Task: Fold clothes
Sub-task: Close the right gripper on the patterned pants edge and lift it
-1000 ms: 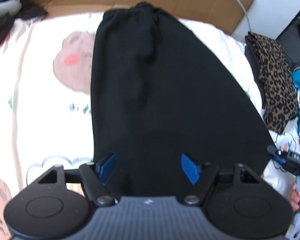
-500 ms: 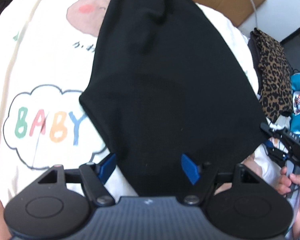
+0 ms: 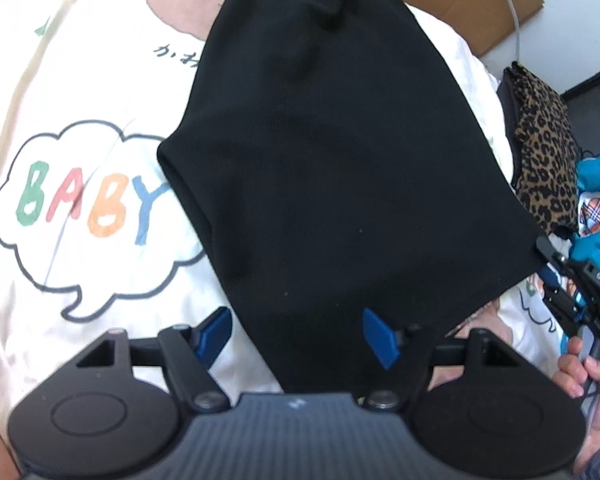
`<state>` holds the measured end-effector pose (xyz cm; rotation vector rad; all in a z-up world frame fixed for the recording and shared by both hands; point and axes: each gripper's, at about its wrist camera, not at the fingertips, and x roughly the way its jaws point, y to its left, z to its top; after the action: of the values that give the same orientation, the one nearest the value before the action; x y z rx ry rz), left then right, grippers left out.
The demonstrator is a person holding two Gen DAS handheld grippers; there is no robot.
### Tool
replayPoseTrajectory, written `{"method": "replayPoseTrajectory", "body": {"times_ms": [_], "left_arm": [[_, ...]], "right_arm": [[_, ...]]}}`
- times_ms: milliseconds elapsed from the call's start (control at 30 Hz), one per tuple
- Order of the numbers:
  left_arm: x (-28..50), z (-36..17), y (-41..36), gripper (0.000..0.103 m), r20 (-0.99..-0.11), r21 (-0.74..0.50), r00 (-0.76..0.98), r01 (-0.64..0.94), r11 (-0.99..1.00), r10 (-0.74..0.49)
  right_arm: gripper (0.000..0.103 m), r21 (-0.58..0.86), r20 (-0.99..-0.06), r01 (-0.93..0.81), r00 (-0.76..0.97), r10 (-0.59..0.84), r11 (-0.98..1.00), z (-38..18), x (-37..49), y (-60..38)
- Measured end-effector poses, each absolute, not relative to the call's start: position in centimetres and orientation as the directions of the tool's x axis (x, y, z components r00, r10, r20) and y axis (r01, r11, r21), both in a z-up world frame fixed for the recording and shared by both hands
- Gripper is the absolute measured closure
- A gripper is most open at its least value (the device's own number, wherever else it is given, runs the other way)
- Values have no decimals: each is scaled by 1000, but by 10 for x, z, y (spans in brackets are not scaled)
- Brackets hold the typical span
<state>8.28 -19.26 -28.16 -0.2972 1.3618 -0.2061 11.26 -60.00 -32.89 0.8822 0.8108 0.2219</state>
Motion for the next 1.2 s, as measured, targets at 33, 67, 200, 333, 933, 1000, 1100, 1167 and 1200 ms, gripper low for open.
{"method": "replayPoseTrajectory", "body": {"times_ms": [33, 67, 200, 333, 933, 1000, 1100, 1167, 1200], "left_arm": [[82, -282, -192, 28, -928, -326, 198, -27, 945, -315], [82, -282, -191, 28, -928, -326, 198, -27, 945, -314], [81, -285, -186, 28, -929, -327, 196, -41, 944, -313], [80, -289, -184, 28, -927, -339, 195, -60, 939, -322], [47, -314, -163, 40, -846, -532, 165, -246, 810, -506], [43, -321, -165, 40, -830, -556, 145, -259, 789, -538], [38, -333, -169, 40, -809, -586, 138, -276, 762, -572], [35, -340, -172, 40, -797, -601, 141, -285, 747, -587], [33, -344, -172, 39, -793, -607, 148, -287, 741, -591]], "right_arm": [[51, 751, -544, 148, 691, 476, 643, -329, 114, -599], [51, 741, -553, 150, 690, 467, 655, -330, 116, -598], [51, 708, -600, 180, 663, 448, 683, -342, 119, -602], [53, 752, -581, 203, 654, 485, 627, -360, 119, -610], [97, 725, -612, 189, 618, 493, 663, -362, 129, -607], [97, 718, -619, 190, 615, 489, 669, -364, 130, -607], [97, 713, -625, 190, 608, 489, 675, -365, 132, -607], [97, 711, -628, 190, 604, 490, 677, -366, 133, -607], [97, 711, -629, 191, 603, 491, 677, -367, 133, -607]]}}
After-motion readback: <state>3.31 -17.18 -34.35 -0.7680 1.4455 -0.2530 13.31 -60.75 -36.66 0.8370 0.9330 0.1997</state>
